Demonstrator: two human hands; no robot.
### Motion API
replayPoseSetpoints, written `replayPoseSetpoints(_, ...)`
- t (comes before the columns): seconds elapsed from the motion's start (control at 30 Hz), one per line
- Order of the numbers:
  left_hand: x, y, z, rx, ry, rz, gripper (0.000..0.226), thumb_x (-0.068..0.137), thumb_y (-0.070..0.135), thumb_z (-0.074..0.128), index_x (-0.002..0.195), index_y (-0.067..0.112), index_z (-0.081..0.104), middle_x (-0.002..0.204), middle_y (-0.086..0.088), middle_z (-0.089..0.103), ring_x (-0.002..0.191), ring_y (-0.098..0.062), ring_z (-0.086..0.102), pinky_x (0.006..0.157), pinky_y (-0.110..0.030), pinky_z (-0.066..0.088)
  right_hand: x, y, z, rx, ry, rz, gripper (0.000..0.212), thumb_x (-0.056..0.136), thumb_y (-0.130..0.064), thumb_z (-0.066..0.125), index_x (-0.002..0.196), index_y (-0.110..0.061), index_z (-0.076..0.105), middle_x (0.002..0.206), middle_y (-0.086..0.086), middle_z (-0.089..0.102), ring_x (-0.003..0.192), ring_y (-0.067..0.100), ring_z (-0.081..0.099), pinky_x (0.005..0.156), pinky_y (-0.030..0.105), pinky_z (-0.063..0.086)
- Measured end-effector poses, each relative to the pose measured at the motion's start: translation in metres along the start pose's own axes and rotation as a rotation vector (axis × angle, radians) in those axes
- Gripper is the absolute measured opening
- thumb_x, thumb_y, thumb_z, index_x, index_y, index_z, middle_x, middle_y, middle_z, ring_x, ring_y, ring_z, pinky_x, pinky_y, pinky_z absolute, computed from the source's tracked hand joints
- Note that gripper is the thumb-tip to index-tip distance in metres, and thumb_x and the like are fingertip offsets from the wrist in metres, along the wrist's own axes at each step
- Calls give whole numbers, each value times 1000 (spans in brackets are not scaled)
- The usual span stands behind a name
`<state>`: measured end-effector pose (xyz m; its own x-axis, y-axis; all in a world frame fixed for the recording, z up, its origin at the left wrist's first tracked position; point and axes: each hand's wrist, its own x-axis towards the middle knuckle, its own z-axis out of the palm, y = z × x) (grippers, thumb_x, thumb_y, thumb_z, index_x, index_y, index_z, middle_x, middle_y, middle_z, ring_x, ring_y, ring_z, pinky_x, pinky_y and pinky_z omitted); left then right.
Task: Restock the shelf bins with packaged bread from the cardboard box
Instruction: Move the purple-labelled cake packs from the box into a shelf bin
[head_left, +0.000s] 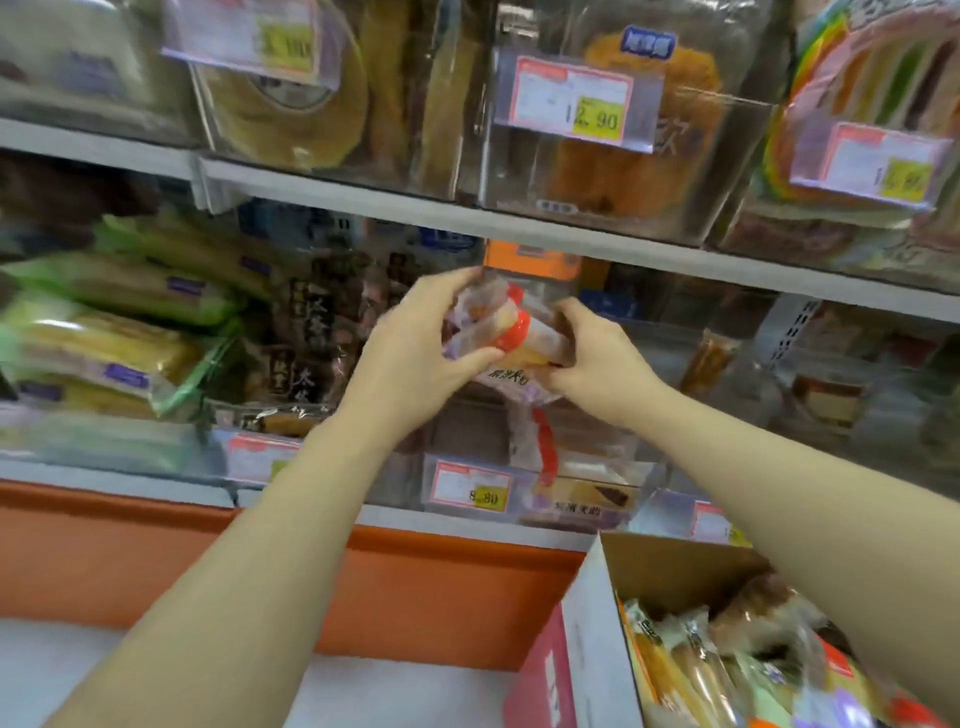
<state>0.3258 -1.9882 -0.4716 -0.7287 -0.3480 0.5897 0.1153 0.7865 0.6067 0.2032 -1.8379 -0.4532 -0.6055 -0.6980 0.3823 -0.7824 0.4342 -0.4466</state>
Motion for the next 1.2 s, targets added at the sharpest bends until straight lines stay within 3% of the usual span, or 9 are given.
replayPoseSetpoints(0.13, 13, -32, 0, 84, 73, -58, 53, 83, 34, 71, 131, 21, 53, 127, -3, 55, 113, -22, 56, 96, -38, 47, 30, 10, 28, 211, 40, 22, 56, 77, -4, 73, 127, -9, 48, 112, -4, 56, 108, 11, 54, 77, 2, 38)
replayPoseSetpoints(0.23, 19, -45, 5, 187, 79, -83, 40, 84, 41, 58, 118, 20, 63, 117, -7, 62, 105, -30, 59, 89, -46, 49, 44, 20, 50, 260, 53, 73, 48, 79, -4, 73, 119, -15, 50, 107, -7, 55, 105, 13, 55, 78, 11, 40)
replayPoseSetpoints(0.4, 24, -60, 18, 206, 11, -105, 31, 82, 33, 62, 112, 24, 66, 112, -3, 64, 103, -27, 60, 83, -43, 51, 50, 38, 74, 178, 2, 84, 51, 80, -8, 73, 124, -9, 48, 108, -9, 50, 98, 6, 47, 62, -6, 30)
replayPoseSetpoints(0.57, 38, -64, 29, 126, -122, -196, 26, 83, 16, 63, 109, 19, 68, 104, -1, 69, 97, -20, 63, 87, -37, 52, 66, 58, 63, 105, -137, 56, 58, 77, -14, 76, 129, -17, 48, 115, -12, 55, 111, 6, 53, 87, 14, 38)
replayPoseSetpoints(0.7, 42, -60, 36, 170, -309, -192, 30, 86, 16, 63, 115, 24, 66, 110, 2, 69, 105, -16, 62, 95, -33, 48, 67, 71, 49, 55, -239, 10, 53, 76, -5, 76, 119, -20, 51, 113, -10, 55, 109, 6, 52, 82, 1, 36)
replayPoseSetpoints(0.8, 42, -62, 38, 210, -348, -179, 31, 88, 16, 61, 117, 26, 65, 113, 4, 68, 108, -15, 60, 97, -31, 46, 67, 74, 46, 21, -276, -20, 49, 75, -1, 76, 114, -19, 53, 109, -9, 56, 106, 7, 52, 79, -5, 33)
replayPoseSetpoints(0.93, 42, -67, 26, 270, -241, -135, 23, 86, 20, 63, 108, 26, 65, 112, 1, 62, 105, -21, 57, 89, -38, 50, 81, 61, 58, -220, -397, -56, 57, 78, -14, 75, 129, -15, 51, 120, -3, 57, 111, 10, 51, 85, 11, 34)
replayPoseSetpoints(1.1, 36, -73, 21, 282, -227, -118, 27, 85, 33, 63, 111, 31, 66, 113, 4, 62, 106, -18, 56, 90, -36, 47, 108, 50, 84, -509, -516, 41, 45, 82, -17, 67, 124, -13, 52, 108, 2, 58, 105, 21, 58, 88, 31, 48)
replayPoseSetpoints(1.2, 34, -76, 22, 269, -196, -104, 28, 86, 32, 63, 113, 31, 65, 111, 5, 65, 105, -17, 57, 96, -36, 43, 105, 56, 98, -550, -460, -37, 72, 78, -23, 69, 142, -25, 34, 115, 3, 59, 100, 21, 60, 85, 38, 53)
